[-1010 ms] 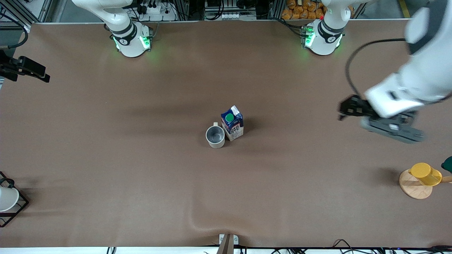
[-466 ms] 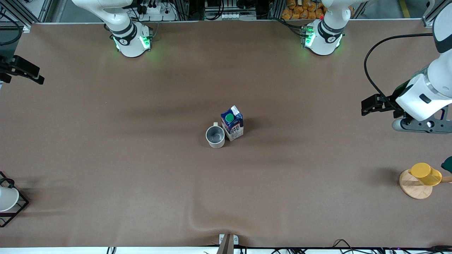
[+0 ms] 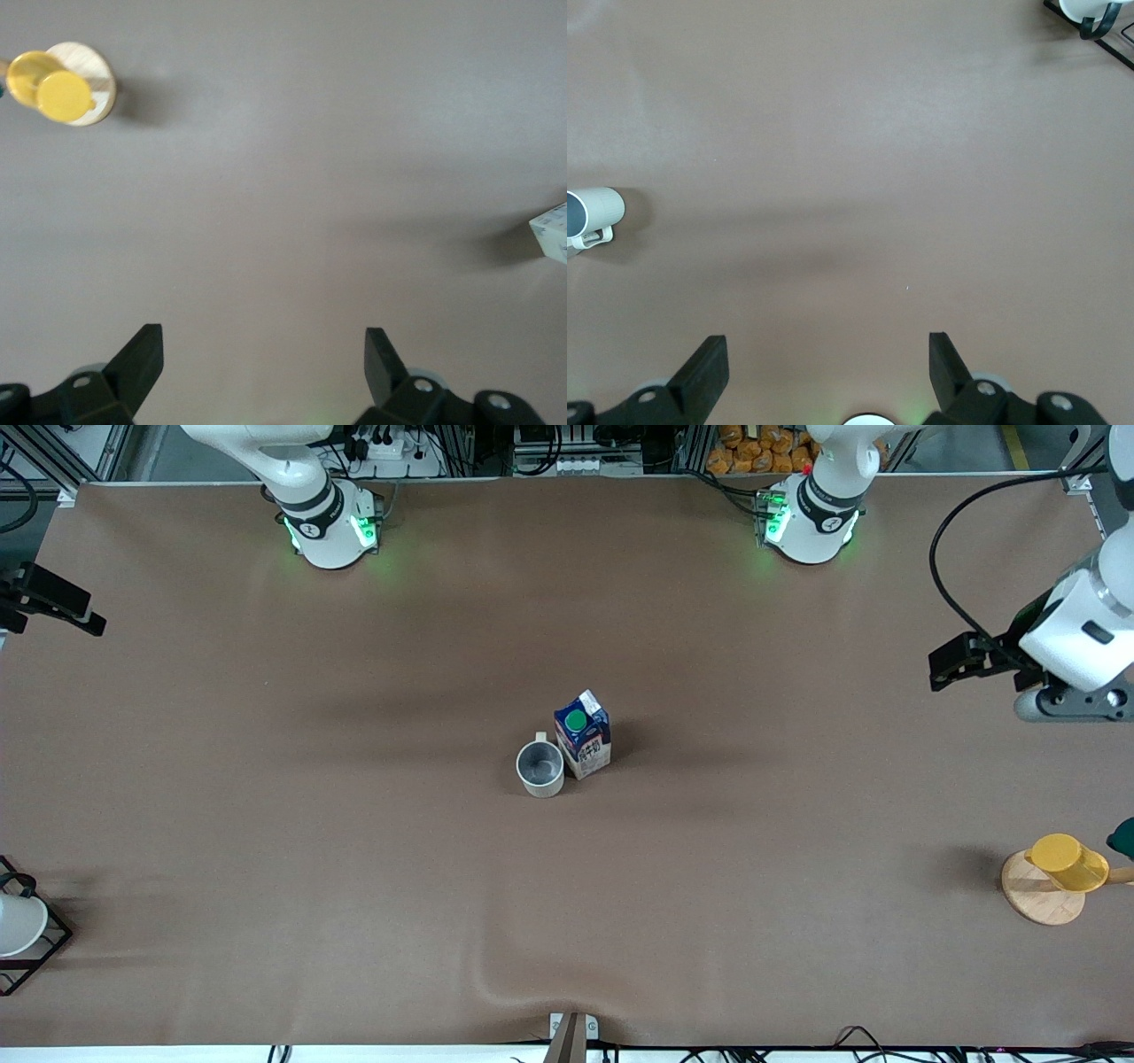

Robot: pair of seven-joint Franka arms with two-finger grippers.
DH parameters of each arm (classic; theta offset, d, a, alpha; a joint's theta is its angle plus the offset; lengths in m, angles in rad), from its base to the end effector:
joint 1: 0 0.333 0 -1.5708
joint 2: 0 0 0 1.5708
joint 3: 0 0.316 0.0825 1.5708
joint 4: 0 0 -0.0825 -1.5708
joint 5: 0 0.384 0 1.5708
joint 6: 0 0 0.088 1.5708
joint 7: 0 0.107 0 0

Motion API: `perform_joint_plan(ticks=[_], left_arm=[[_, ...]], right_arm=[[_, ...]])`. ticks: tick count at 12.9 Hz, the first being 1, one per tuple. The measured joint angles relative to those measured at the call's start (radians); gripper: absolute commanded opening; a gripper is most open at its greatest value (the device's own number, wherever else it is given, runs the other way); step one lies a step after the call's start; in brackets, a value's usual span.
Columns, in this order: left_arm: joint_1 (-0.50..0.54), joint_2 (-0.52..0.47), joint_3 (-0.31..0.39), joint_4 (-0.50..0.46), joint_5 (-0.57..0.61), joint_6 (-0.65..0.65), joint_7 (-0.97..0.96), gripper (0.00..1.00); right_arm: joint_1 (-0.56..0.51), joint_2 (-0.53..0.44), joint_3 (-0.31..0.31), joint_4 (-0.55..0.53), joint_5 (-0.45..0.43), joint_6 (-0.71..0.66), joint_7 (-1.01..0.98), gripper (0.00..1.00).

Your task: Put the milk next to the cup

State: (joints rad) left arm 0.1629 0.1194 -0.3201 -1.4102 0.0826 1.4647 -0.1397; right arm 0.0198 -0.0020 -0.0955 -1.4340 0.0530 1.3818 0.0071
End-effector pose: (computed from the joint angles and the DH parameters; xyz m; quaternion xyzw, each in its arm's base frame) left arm 0.5752 -0.0691 0.6260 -0.9993 0.0051 0.0259 0.0265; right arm 0.5322 -0.0340 0.6729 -0.9987 0.0370 0.0242 0.0271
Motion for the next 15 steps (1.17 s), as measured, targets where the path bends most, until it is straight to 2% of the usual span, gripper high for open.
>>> perform_joint_plan(ticks=[2,8,15], left_arm=[[-0.041,-0.054,0.068,-0.049,-0.025,0.0,0.0,1.0],[-0.043,-0.167,0.083,-0.204,-0.035,0.049,-0.004,1.0],[-0.043,-0.175,0.105,-0.216,-0.04,0.066,-0.005,1.0]], right_arm=[[0.0,0.0,0.0,-0.001,0.0,0.0,0.0,1.0],[0.0,0.0,0.002,-0.001,0.001,0.0,-0.001,1.0],[0.0,0.0,0.002,-0.001,0.002,-0.002,-0.001,1.0]])
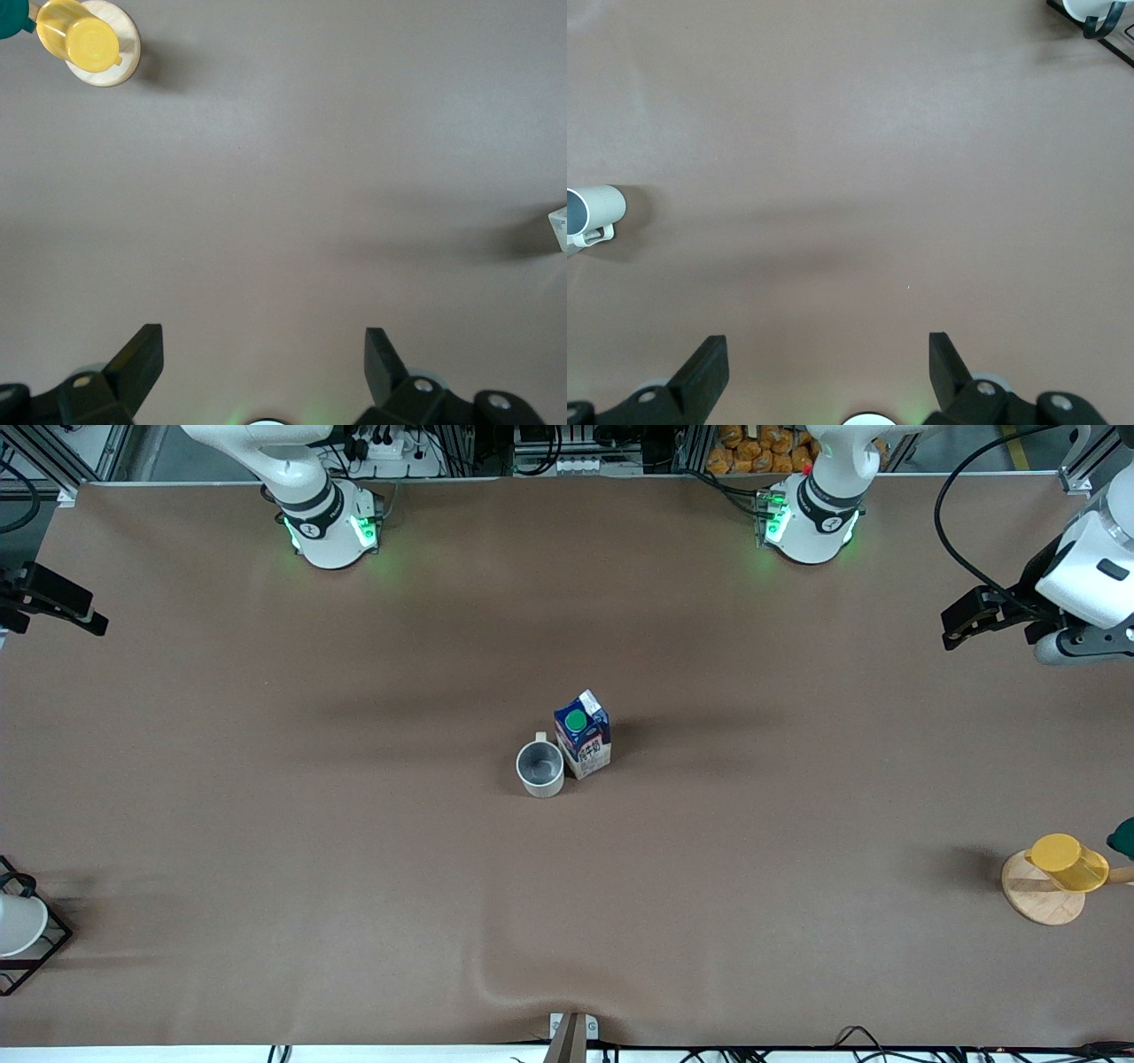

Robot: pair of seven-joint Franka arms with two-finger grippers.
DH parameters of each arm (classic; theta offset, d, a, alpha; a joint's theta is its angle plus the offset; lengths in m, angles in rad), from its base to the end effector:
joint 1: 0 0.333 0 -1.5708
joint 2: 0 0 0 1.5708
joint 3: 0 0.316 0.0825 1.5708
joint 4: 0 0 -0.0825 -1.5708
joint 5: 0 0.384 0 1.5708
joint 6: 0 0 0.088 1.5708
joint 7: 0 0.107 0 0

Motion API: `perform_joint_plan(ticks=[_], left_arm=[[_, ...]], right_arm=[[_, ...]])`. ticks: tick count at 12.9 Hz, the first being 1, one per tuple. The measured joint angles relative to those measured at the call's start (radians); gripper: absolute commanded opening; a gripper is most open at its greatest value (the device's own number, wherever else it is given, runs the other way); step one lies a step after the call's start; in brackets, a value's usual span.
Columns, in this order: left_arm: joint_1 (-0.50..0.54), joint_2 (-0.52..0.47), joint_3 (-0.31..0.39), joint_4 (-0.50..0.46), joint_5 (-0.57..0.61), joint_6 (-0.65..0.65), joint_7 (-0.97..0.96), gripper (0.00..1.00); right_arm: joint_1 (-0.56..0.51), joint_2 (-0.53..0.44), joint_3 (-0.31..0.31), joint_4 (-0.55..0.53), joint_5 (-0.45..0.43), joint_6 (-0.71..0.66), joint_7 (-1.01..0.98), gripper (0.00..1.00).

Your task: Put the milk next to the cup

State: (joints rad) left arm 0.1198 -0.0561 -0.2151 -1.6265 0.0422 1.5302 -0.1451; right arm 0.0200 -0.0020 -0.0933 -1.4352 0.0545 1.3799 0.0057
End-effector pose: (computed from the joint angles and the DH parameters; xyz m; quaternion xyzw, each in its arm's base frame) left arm 0.5303 -0.0493 0.6248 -0.9991 -0.0256 0.0173 0.0294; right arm 0.5321 -0.0325 0.6722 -0.9987 0.0350 0.0257 0.0279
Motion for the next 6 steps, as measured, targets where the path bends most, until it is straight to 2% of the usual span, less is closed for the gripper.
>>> perform_joint_plan(ticks=[6], left_arm=[[-0.001,0.0,0.0,0.004,0.0,0.008,0.0,1.0]], right_arm=[[0.0,0.0,0.0,0.0,0.0,-0.001,0.0,1.0]])
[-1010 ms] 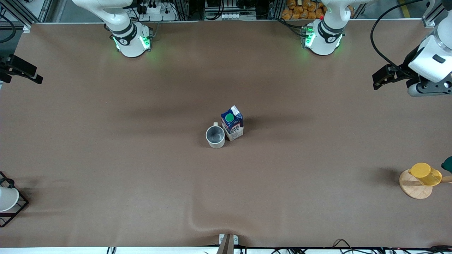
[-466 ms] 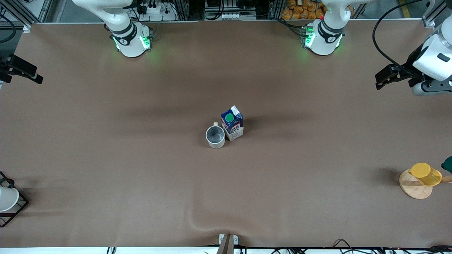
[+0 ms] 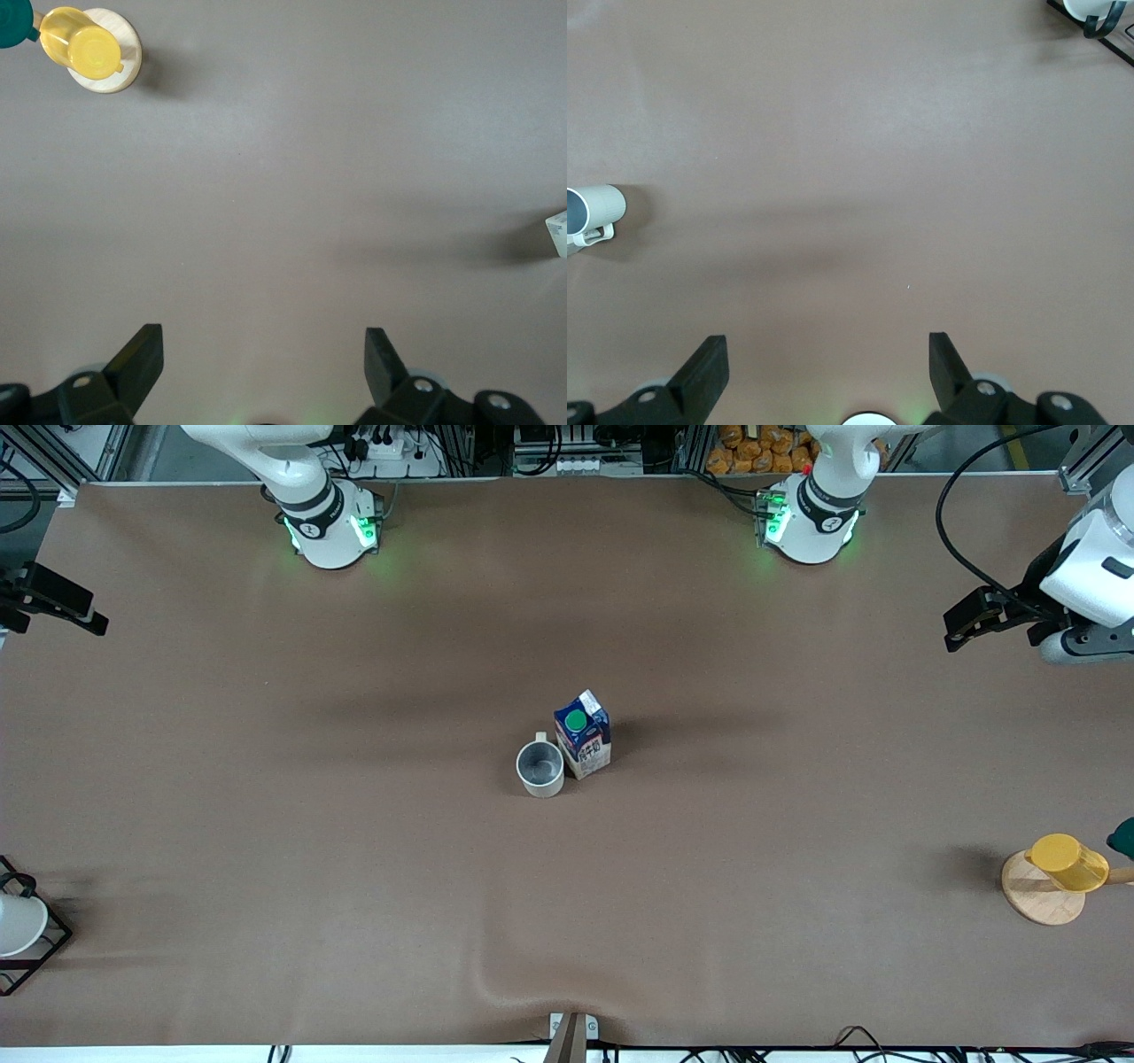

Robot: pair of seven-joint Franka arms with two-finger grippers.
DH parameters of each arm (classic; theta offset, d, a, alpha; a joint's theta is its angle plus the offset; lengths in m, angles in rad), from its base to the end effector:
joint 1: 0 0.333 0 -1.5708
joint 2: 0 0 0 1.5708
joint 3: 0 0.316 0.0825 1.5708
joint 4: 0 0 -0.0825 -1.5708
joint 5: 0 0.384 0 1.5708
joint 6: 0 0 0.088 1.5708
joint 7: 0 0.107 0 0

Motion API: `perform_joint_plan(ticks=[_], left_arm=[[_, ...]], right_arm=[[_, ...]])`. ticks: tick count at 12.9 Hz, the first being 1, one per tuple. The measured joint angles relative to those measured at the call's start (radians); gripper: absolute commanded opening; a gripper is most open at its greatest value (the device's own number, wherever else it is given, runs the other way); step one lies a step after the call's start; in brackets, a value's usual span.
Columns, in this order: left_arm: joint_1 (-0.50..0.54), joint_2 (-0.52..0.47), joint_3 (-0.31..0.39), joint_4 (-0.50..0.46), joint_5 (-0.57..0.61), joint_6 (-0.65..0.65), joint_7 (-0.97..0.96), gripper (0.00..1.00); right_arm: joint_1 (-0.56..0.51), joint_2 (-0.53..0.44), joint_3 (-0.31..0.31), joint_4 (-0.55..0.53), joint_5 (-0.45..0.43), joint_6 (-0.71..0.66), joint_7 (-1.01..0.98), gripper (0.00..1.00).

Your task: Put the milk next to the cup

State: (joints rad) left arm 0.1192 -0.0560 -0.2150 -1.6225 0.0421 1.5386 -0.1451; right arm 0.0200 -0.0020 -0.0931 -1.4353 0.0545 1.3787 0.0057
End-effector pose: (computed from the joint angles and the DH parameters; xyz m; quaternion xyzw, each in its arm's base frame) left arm 0.5314 -0.0498 0.6273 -0.9992 -0.0253 0.0112 0.0286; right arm 0.5320 -0.0324 0.6721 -0.9987 0.0349 0.0264 0.0279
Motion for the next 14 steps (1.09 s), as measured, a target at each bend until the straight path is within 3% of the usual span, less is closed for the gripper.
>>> perform_joint_plan(ticks=[14], left_arm=[[-0.019,0.012,0.0,0.025,-0.002,0.001,0.0,1.0]], right_arm=[[0.001,0.0,0.008,0.001,0.0,0.003,-0.001,1.0]])
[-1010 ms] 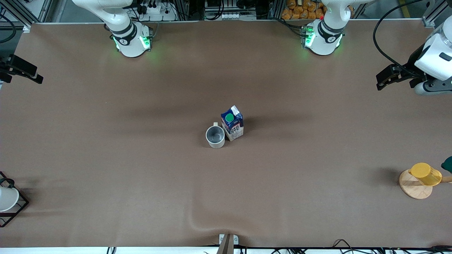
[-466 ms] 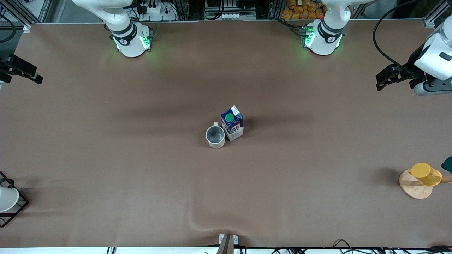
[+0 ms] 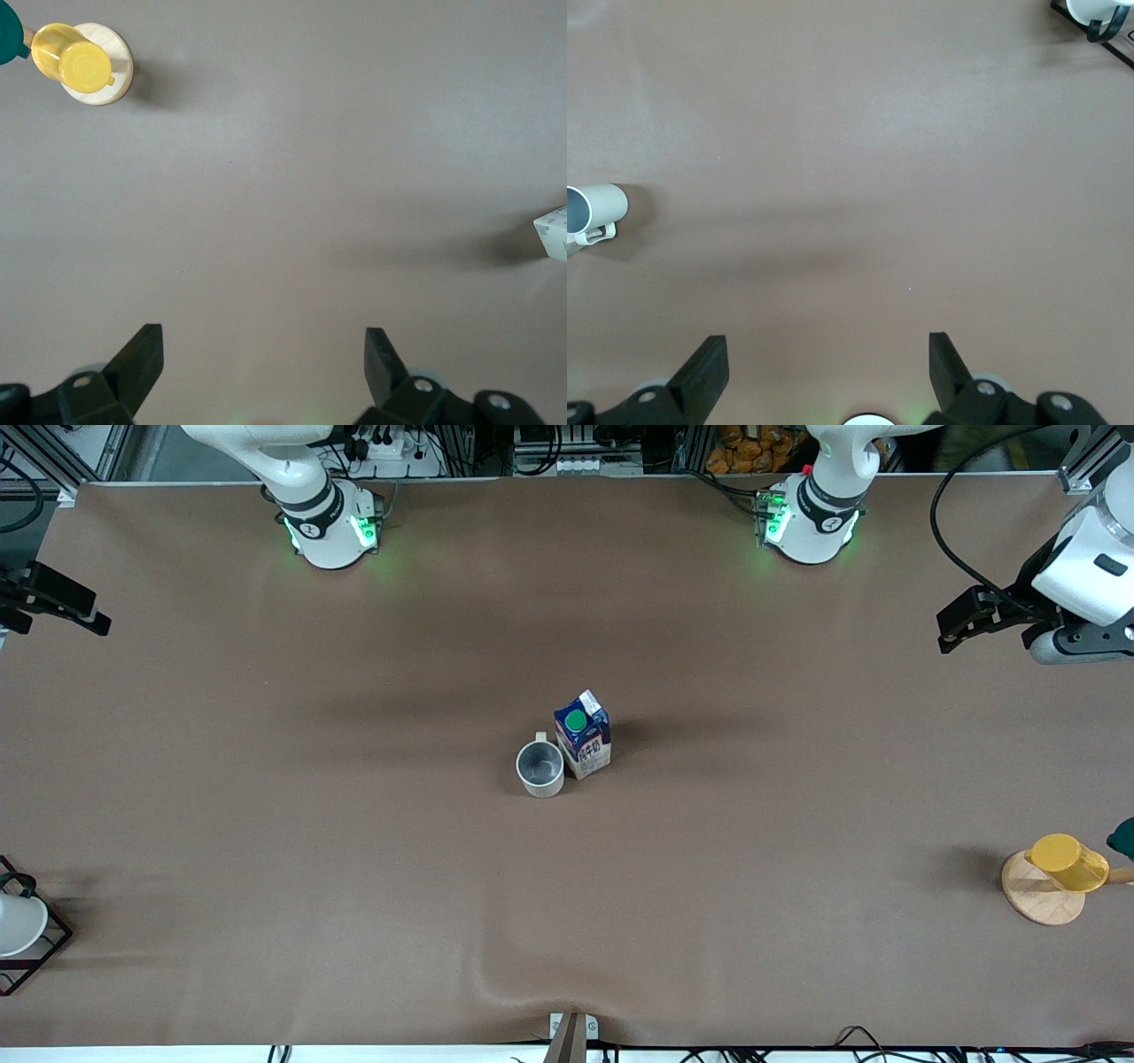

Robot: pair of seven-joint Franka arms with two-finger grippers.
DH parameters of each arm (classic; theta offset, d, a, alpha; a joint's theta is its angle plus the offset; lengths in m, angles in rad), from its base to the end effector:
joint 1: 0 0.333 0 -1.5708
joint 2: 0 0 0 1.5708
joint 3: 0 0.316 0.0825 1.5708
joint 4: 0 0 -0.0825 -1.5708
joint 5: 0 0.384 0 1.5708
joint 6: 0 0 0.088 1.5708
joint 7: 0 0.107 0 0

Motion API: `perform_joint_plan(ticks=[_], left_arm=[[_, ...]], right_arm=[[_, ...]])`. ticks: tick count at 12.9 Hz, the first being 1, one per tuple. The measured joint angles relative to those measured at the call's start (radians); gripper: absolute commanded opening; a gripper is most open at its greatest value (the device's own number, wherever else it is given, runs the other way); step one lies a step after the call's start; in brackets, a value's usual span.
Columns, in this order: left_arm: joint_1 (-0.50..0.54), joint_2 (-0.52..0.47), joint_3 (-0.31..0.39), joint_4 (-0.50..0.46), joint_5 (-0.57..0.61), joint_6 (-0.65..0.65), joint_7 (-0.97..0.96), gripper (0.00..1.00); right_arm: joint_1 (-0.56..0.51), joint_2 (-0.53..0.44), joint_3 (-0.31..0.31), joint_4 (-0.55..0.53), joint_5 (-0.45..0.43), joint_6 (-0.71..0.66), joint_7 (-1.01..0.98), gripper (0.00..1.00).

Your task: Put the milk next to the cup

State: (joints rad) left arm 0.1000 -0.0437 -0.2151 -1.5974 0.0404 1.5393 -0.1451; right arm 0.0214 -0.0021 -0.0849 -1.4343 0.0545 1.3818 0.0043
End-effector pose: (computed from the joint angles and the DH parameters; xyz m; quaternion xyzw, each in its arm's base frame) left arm 0.5345 -0.0600 0.6327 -0.9995 -0.0156 0.0044 0.0256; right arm 0.5326 -0.0273 0.6728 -0.9989 0.0294 0.0244 0.0277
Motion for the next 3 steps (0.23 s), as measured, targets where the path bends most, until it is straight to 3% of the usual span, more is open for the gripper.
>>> perform_joint_plan(ticks=[3], left_arm=[[0.002,0.0,0.001,0.0,0.0,0.0,0.0,1.0]], right_arm=[[0.013,0.0,0.006,0.0,0.001,-0.006,0.0,1.0]])
